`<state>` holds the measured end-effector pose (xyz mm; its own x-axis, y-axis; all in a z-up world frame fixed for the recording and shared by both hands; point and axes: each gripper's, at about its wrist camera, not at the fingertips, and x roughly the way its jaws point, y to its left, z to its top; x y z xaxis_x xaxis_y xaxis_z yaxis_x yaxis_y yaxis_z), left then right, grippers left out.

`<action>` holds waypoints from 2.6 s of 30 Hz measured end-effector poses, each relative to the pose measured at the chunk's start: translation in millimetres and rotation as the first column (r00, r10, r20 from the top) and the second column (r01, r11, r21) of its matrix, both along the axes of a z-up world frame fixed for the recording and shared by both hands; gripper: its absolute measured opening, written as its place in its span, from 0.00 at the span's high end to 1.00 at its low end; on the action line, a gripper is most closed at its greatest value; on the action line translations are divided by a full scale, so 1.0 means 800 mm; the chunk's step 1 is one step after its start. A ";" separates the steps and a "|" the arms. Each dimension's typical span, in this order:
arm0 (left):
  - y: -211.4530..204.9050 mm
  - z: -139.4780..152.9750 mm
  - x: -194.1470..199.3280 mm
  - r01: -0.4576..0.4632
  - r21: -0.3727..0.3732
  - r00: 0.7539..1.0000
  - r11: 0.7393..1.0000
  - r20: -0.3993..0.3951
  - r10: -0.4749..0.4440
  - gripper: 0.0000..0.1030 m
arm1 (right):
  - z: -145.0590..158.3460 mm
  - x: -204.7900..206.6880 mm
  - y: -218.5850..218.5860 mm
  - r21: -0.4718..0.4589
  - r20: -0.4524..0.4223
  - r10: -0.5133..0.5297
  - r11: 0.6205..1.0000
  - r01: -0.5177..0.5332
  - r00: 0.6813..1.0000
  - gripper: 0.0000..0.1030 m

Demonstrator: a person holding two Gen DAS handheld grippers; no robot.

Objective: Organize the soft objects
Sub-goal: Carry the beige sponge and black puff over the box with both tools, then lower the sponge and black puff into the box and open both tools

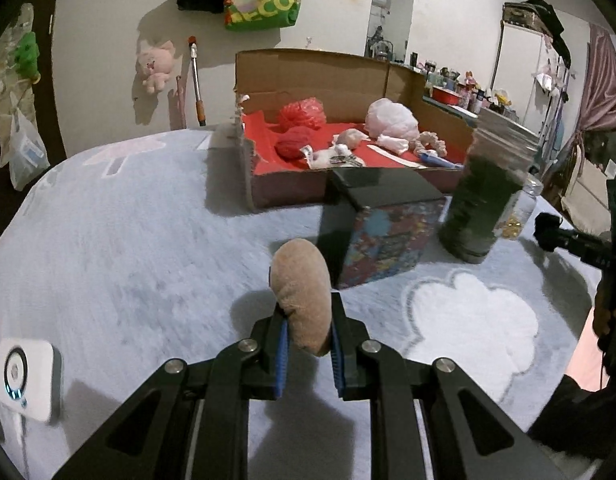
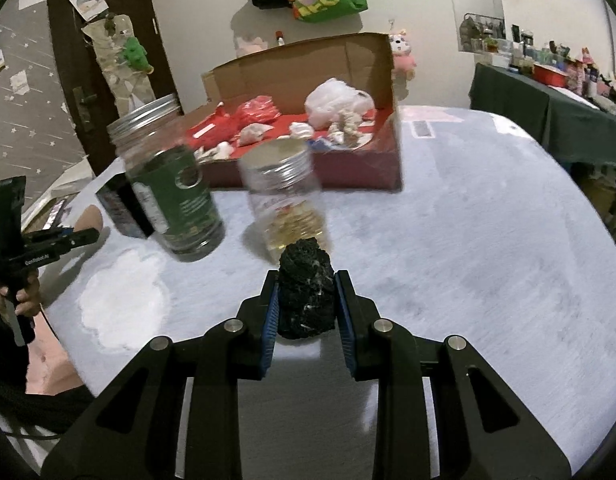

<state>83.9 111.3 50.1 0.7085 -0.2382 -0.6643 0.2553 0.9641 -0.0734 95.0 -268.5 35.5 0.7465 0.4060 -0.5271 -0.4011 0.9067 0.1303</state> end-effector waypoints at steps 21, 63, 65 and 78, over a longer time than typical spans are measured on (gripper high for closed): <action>0.013 0.026 0.070 0.112 0.056 0.994 0.992 -0.004 -0.112 0.82 | 0.036 0.072 -0.006 -0.139 -0.006 0.039 0.990 -0.040 0.999 0.75; -0.192 0.047 0.303 0.423 0.025 0.839 0.906 -0.387 -0.381 0.77 | 0.070 0.269 0.137 -0.148 -0.412 0.370 0.875 -0.461 0.833 0.75; -0.196 0.044 0.301 0.427 0.037 0.837 0.904 -0.394 -0.379 0.74 | 0.067 0.273 0.141 -0.155 -0.431 0.366 0.871 -0.467 0.825 0.75; -0.203 0.029 0.312 0.416 0.061 0.834 0.907 -0.424 -0.354 0.67 | 0.052 0.281 0.148 -0.228 -0.472 0.313 0.860 -0.457 0.824 0.72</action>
<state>333.9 -51.0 73.7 0.2506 -0.3162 -0.9150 0.5872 0.8011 -0.1161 320.2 -149.9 76.7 0.2531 0.3700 -0.8939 -0.7016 0.7064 0.0937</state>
